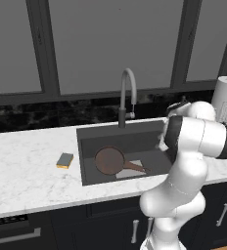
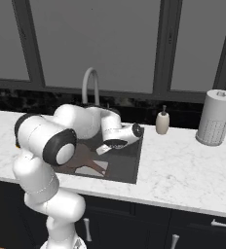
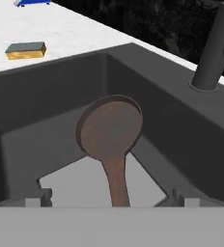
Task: Pick the pan and sponge and place them into the sink. Then turn on the water.
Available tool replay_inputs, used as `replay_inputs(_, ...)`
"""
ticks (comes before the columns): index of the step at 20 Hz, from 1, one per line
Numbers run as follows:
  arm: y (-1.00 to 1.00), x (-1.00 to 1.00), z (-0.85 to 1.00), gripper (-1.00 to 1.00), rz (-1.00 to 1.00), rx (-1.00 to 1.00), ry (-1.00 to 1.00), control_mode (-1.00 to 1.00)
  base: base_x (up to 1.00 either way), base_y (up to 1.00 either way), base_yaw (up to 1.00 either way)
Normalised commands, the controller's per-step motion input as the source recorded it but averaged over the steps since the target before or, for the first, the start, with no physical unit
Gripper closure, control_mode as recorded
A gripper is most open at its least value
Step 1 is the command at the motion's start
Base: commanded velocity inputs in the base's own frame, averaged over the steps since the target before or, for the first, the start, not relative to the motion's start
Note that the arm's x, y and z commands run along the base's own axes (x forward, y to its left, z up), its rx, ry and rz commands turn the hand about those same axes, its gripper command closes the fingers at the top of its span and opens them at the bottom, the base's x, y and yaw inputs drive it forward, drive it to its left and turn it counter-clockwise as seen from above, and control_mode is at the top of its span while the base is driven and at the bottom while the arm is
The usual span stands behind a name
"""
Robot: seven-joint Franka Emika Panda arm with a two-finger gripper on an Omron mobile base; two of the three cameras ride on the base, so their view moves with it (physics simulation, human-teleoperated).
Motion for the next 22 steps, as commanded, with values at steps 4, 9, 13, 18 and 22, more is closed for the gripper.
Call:
replay_inputs(4,-0.17,-0.56,0.84,-1.00,0.16,-0.06,-0.03,-1.00,0.00,0.00,0.00)
replay_inputs(9,-0.01,-0.90,0.72,-1.00,0.22,-0.24,-0.09,-1.00,0.00,0.00,0.00)
replay_inputs(13,0.00,-1.00,0.69,-1.00,0.21,-0.35,-0.18,-1.00,0.00,0.00,0.00)
replay_inputs(18,0.00,-0.93,0.74,-1.00,0.23,-0.35,-0.24,-1.00,0.00,0.00,0.00)
replay_inputs(22,0.15,-0.64,0.82,-1.00,0.28,-0.34,-0.27,-1.00,0.00,0.00,0.00)
